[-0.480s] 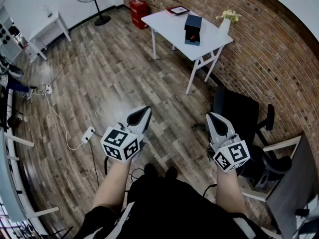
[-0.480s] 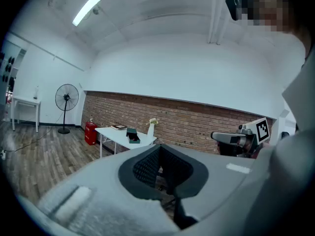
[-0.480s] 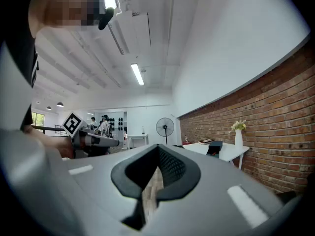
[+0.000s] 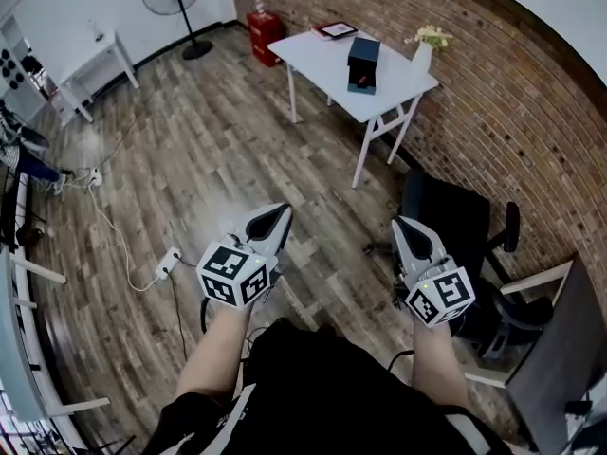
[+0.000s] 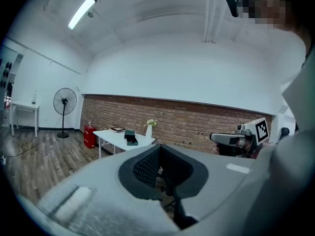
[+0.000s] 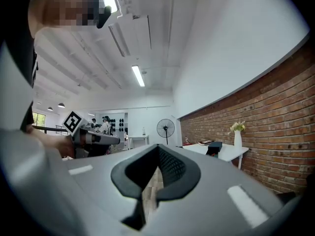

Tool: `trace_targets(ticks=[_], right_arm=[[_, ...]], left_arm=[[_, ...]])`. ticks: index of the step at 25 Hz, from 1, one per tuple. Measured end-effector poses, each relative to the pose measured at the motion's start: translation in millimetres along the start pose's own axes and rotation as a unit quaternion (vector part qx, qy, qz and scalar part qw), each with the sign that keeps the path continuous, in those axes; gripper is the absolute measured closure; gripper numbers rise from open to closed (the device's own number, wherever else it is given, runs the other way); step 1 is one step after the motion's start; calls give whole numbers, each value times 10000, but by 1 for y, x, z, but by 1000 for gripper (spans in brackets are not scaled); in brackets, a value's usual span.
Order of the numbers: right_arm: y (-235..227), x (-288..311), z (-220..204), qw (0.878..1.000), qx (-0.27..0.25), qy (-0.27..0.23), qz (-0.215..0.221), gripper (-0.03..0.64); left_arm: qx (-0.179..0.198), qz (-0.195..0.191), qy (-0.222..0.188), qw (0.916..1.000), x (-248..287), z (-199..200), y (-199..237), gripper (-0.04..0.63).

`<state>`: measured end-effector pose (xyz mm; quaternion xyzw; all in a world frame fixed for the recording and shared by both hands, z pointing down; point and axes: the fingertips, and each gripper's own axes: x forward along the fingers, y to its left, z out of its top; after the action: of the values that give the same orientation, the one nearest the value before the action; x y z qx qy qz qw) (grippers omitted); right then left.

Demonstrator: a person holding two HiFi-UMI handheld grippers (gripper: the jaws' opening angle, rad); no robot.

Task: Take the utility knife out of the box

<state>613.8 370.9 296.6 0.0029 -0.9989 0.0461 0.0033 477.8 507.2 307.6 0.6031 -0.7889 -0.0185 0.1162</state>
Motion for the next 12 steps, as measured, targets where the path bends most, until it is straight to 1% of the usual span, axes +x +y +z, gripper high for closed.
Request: trace_targets(ticks=[4,9,12], right_arm=[[5,2,-1,9998,-18,33,190,618],[23,13,-6,9981,-112,119,586,617],[16,29,-13,9981,19,152,603,617]], left_arm=[[54,10,-70,10000,-3,4,-2,589],[-63,-54,-160,9998,-1,5,7,588],[-45,7,-176,9998,9,4,22,588]])
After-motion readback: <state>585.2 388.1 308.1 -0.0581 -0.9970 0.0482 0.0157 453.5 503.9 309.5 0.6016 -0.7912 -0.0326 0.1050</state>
